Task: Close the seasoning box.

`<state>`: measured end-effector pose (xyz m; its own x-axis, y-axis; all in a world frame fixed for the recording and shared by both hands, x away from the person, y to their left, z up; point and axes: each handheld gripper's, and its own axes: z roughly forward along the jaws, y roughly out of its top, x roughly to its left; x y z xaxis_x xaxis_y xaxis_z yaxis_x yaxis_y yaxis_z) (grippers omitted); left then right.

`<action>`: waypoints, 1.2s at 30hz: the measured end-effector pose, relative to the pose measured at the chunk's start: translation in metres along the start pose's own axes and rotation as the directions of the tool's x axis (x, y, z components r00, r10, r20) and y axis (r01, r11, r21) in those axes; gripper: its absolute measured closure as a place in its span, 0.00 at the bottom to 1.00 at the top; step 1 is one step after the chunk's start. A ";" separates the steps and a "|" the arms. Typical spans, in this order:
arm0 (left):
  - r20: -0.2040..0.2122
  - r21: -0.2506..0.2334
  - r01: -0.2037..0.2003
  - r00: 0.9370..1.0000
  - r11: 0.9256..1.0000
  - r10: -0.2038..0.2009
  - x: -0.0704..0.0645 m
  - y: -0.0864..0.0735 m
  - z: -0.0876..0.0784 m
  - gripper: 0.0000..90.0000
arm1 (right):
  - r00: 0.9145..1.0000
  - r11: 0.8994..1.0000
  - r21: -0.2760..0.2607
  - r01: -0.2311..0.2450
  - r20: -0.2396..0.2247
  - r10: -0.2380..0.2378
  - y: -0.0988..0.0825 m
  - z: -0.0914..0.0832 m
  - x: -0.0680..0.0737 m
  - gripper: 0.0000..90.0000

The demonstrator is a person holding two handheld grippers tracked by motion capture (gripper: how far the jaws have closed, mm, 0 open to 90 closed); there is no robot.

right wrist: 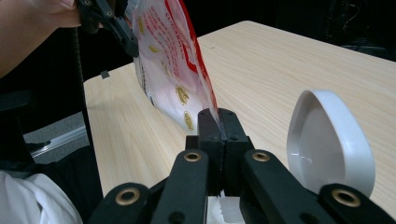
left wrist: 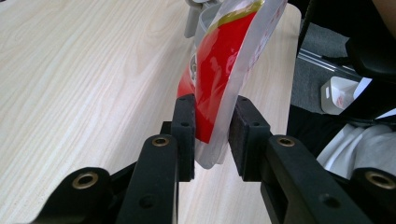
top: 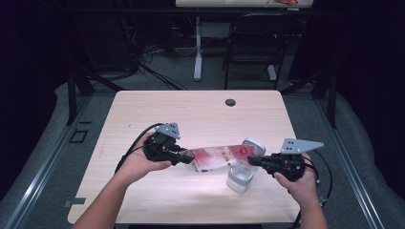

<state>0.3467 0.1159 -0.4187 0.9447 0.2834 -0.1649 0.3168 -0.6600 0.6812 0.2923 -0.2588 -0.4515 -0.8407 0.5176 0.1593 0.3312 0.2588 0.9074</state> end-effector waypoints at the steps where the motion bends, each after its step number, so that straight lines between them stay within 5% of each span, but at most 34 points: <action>1: 0.001 0.000 0.002 1.000 1.000 -0.002 0.000 -0.001 0.000 0.81 | 1.000 1.000 -0.001 0.000 0.000 0.000 0.000 0.001 0.000 1.00; 36: -0.022 -0.009 0.061 0.998 0.998 -0.061 0.005 -0.050 0.025 0.79 | 0.994 0.992 0.067 0.105 0.021 -0.106 0.046 0.025 0.022 1.00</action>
<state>0.3374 0.1330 -0.4714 0.9216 0.3383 -0.1903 0.3728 -0.6350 0.6766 0.3001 -0.2154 -0.4157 -0.8618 0.5044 0.0536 0.2694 0.3657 0.8909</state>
